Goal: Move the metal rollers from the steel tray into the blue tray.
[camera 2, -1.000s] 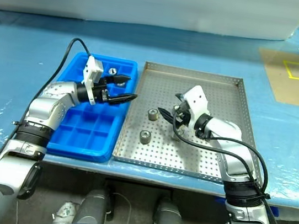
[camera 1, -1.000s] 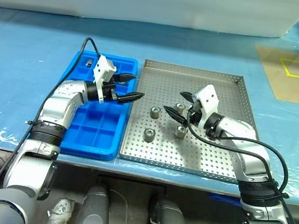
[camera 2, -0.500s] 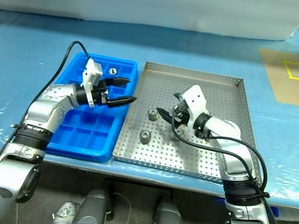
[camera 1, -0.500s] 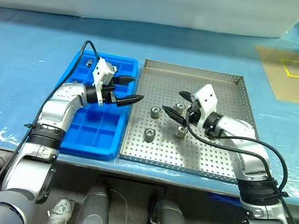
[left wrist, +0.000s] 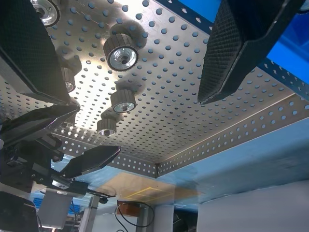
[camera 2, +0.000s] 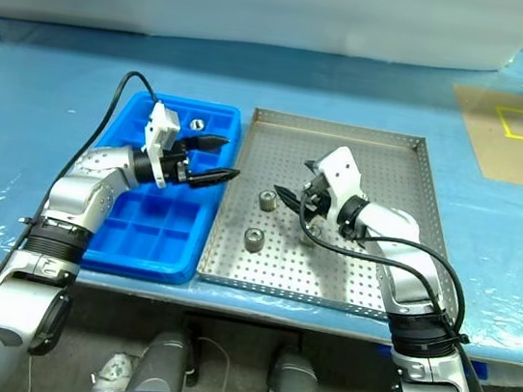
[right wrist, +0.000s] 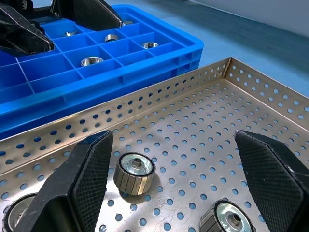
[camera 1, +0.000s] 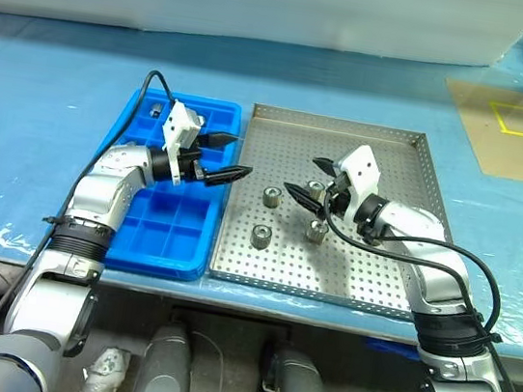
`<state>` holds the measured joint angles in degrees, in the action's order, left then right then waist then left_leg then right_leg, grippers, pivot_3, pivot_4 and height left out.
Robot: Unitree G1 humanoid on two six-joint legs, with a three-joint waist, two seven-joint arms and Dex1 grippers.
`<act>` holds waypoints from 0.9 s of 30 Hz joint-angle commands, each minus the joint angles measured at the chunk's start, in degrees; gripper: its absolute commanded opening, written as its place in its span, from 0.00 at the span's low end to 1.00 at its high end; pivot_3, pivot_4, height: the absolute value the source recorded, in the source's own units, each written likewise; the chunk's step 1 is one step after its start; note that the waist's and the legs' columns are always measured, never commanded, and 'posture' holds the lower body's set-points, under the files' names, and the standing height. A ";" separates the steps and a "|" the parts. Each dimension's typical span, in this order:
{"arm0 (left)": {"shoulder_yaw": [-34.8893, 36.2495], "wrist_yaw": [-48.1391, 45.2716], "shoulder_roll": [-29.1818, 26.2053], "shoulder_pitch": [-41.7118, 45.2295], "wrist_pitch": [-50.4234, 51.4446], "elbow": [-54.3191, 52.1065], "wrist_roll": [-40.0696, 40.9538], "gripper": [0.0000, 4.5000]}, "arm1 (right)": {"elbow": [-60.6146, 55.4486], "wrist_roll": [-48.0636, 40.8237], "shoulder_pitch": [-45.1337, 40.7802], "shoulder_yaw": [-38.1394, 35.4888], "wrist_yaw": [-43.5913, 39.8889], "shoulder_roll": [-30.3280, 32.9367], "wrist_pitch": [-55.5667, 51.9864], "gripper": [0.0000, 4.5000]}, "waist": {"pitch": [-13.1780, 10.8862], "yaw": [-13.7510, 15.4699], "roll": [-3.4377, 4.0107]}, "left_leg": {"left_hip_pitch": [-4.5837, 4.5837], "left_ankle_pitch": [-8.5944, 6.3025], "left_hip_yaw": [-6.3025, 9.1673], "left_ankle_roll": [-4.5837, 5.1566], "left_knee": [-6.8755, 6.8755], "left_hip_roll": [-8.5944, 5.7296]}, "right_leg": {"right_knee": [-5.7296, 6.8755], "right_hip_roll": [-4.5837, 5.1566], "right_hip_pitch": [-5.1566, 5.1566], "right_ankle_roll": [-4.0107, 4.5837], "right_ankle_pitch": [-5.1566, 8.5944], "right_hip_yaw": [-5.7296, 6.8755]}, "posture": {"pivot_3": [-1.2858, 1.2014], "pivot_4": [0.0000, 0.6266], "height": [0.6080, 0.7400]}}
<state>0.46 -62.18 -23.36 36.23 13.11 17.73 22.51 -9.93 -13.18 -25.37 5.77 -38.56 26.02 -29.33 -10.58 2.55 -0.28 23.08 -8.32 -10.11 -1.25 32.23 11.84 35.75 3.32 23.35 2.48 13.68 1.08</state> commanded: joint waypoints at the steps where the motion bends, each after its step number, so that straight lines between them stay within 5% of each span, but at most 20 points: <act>1: 0.86 0.11 -0.12 0.13 -0.31 -2.51 0.92 1.00 | -1.17 -0.49 -0.84 -1.06 0.06 0.02 1.09 0.92 | 0.00 0.00 0.00 | 0.00 0.00 0.00 0.00 0.00 0.00 | 0.00 0.00 0.00 0.00 0.00 0.00 | 0.46 0.24 1.00; 27: 1.12 -1.27 -0.94 0.10 0.64 -2.08 1.68 1.00 | -2.12 -0.24 0.53 -1.16 1.19 0.59 0.93 0.92 | 0.00 -0.05 0.00 | 0.00 0.00 0.00 0.00 0.00 0.00 | 0.00 0.00 0.00 0.00 0.00 0.00 | 0.44 0.24 1.00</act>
<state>0.49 -63.43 -23.79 35.97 14.08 17.13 23.47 -9.95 -13.15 -24.72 5.74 -37.38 26.27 -29.34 -10.58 2.50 -0.28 23.08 -8.31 -10.11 -1.25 32.24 11.84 35.75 3.32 23.35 2.48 13.68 1.08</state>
